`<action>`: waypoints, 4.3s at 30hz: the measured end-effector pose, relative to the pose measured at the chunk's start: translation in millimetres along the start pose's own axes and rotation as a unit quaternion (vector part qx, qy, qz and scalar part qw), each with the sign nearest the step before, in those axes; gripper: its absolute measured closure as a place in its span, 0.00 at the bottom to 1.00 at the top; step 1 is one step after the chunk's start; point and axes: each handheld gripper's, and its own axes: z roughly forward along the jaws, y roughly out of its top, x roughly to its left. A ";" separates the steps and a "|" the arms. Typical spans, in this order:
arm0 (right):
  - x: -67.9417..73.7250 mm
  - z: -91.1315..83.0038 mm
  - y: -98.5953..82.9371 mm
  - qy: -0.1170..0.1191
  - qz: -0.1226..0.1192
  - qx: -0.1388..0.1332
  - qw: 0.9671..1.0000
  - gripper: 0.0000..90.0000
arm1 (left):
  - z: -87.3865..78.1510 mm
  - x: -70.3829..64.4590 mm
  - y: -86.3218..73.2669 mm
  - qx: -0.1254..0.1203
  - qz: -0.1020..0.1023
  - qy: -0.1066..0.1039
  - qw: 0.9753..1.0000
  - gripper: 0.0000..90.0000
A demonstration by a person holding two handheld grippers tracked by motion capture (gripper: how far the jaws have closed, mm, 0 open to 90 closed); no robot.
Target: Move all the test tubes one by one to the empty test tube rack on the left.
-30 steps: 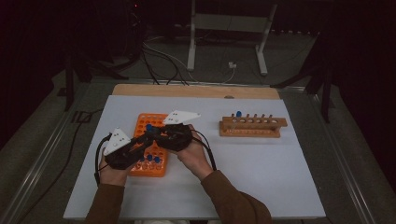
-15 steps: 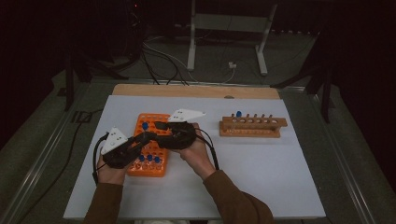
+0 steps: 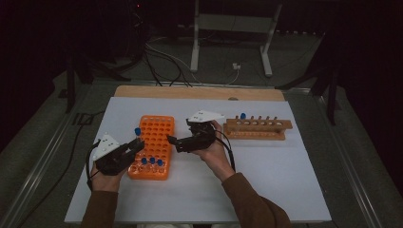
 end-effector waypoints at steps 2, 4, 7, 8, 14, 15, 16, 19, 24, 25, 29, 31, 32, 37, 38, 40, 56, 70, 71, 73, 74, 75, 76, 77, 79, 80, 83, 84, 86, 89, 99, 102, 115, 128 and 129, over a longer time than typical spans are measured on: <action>-4.5 -3.4 -3.2 -0.009 0.001 0.002 1.000 0.03 | -1.5 0.4 -1.8 0.001 -0.002 0.000 1.000 0.87; -9.3 -7.4 -5.9 -0.010 0.004 0.000 1.000 0.01 | -2.8 0.5 -3.2 0.000 -0.005 0.001 1.000 0.87; -14.7 -13.8 -9.6 -0.021 0.006 -0.004 1.000 0.00 | -4.4 0.1 -6.0 0.000 -0.009 0.001 1.000 0.87; -16.4 -16.2 -10.9 -0.022 0.007 -0.005 1.000 0.00 | -4.5 -0.2 -7.1 0.000 -0.011 0.001 1.000 0.87; -23.6 -29.1 -17.8 -0.035 0.003 -0.003 0.999 0.00 | -5.2 -1.6 -13.7 0.006 -0.015 -0.003 1.000 0.87; -24.5 -31.1 -18.8 -0.036 0.001 -0.003 0.999 0.00 | -5.2 -2.0 -14.9 0.007 -0.017 -0.003 1.000 0.87; -25.3 -33.2 -19.7 -0.038 -0.001 -0.004 0.999 0.00 | -5.4 -2.0 -16.0 0.008 -0.016 -0.004 1.000 0.87; -28.1 -39.8 -22.1 -0.042 -0.004 -0.005 0.999 0.00 | -5.7 -2.4 -19.6 0.012 -0.021 -0.006 1.000 0.87; -33.7 -47.9 -26.0 -0.049 0.000 -0.006 0.999 0.00 | -6.4 -3.9 -24.9 0.017 -0.024 -0.011 0.999 0.87; -34.7 -49.1 -26.8 -0.050 0.001 -0.006 0.999 0.00 | -6.6 -4.5 -25.8 0.018 -0.024 -0.012 0.999 0.87; -38.4 -52.1 -29.5 -0.054 0.004 -0.006 0.999 0.00 | -7.9 -6.5 -30.6 0.027 -0.021 -0.013 0.999 0.87; -39.7 -53.0 -30.8 -0.055 0.005 -0.007 0.998 0.00 | -8.4 -6.6 -33.6 0.031 -0.023 -0.013 0.999 0.87; -40.2 -53.4 -31.6 -0.056 0.006 -0.007 0.998 0.00 | -8.8 -6.6 -35.3 0.035 -0.023 -0.014 0.999 0.87; -43.4 -55.1 -35.2 -0.057 0.011 -0.006 0.998 0.00 | -10.2 -7.6 -44.3 0.057 -0.018 -0.012 0.998 0.86; -43.9 -55.5 -35.6 -0.057 0.012 -0.007 0.998 0.00 | -10.9 -7.4 -45.2 0.059 -0.018 -0.012 0.998 0.86; -44.7 -56.2 -36.4 -0.058 0.013 -0.008 0.998 0.00 | -12.2 -7.9 -47.2 0.065 -0.016 -0.011 0.998 0.86; -48.8 -58.3 -40.5 -0.060 0.018 -0.007 0.998 0.00 | -7.2 -17.6 -52.6 0.121 0.040 0.009 0.992 0.87; -56.0 -58.6 -45.7 -0.068 0.027 -0.005 0.997 0.00 | -5.7 -15.0 -53.8 0.118 0.031 0.005 0.992 0.86; -56.8 -58.8 -46.2 -0.069 0.027 -0.005 0.997 0.00 | -5.8 -14.9 -53.9 0.118 0.030 0.005 0.993 0.86; -58.7 -59.7 -47.3 -0.073 0.029 -0.003 0.997 0.00 | -6.5 -14.6 -54.0 0.118 0.026 0.002 0.993 0.86; -60.1 -60.2 -48.0 -0.074 0.030 -0.003 0.997 0.00 | -6.9 -14.4 -54.3 0.116 0.024 -0.002 0.993 0.84; -61.4 -60.8 -48.6 -0.076 0.031 -0.003 0.997 0.00 | -7.3 -14.7 -54.6 0.116 0.024 -0.004 0.993 0.83; -62.7 -61.3 -49.1 -0.078 0.032 -0.003 0.996 0.00 | -7.9 -15.1 -54.6 0.116 0.025 -0.005 0.993 0.81; -63.8 -62.1 -49.6 -0.080 0.034 -0.002 0.996 0.00 | -8.6 -15.3 -54.4 0.116 0.026 -0.004 0.993 0.79; -66.0 -63.3 -50.3 -0.084 0.033 0.000 0.996 0.00 | -10.7 -14.8 -53.9 0.112 0.022 -0.006 0.993 0.75; -66.9 -64.0 -50.5 -0.086 0.032 0.001 0.996 0.00 | -11.8 -14.4 -53.7 0.108 0.020 -0.009 0.994 0.74; -70.0 -66.5 -50.6 -0.092 0.028 0.004 0.995 0.00 | -16.6 -13.4 -52.2 0.095 0.011 -0.012 0.995 0.67; -71.1 -67.3 -50.6 -0.096 0.027 0.004 0.995 0.00 | -18.2 -12.8 -51.6 0.090 0.008 -0.013 0.996 0.65; -74.1 -69.1 -50.9 -0.102 0.027 0.006 0.994 0.00 | -20.5 -11.2 -51.0 0.082 -0.005 -0.017 0.996 0.60; -79.2 -71.4 -52.1 -0.109 0.029 0.007 0.994 0.00 | -22.9 -7.8 -51.6 0.074 -0.016 -0.021 0.997 0.55; -97.4 -82.7 -54.3 -0.139 0.034 0.007 0.990 0.00 | -26.7 -4.4 -49.0 0.059 -0.031 0.005 0.998 0.28; -102.2 -86.7 -55.0 -0.147 0.038 0.004 0.988 0.00 | -27.8 -4.0 -47.9 0.052 -0.035 0.016 0.998 0.19; -127.0 -92.7 -58.4 -0.182 0.059 0.008 0.981 0.00 | -29.1 -3.5 -46.5 0.043 -0.034 0.031 0.998 0.01; -146.2 -81.5 -67.3 -0.232 0.063 0.027 0.970 0.17 | -27.7 -3.9 -47.0 0.046 -0.036 0.031 0.998 0.01; -146.7 -80.9 -67.6 -0.236 0.063 0.024 0.970 0.19 | -27.8 -3.8 -47.1 0.046 -0.036 0.031 0.998 0.01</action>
